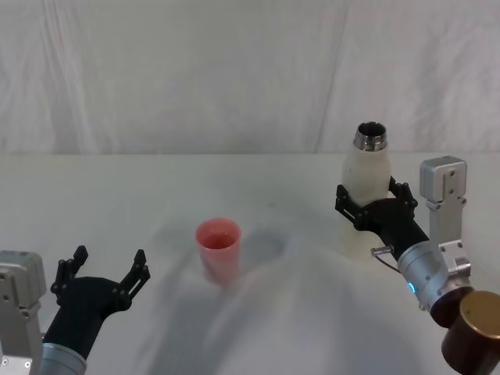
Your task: Grasp the thermos with one hand and pour water into the cup lid.
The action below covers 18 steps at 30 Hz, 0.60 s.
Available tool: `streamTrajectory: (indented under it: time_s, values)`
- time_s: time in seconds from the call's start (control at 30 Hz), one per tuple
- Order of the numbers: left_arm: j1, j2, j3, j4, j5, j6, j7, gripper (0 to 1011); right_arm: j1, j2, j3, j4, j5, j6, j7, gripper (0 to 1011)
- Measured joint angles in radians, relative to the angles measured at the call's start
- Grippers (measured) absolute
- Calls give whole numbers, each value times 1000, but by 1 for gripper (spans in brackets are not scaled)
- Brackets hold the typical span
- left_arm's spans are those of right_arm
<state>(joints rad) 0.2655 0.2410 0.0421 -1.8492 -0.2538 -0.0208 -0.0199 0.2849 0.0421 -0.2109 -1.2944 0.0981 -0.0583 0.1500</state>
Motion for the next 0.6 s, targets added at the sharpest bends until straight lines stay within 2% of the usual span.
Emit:
streamTrajectory:
  time_s: [0.6]
  values:
    - [0,0,0,0,0,0,0,1001,13,-9,1,16,-3,-8,-5,999]
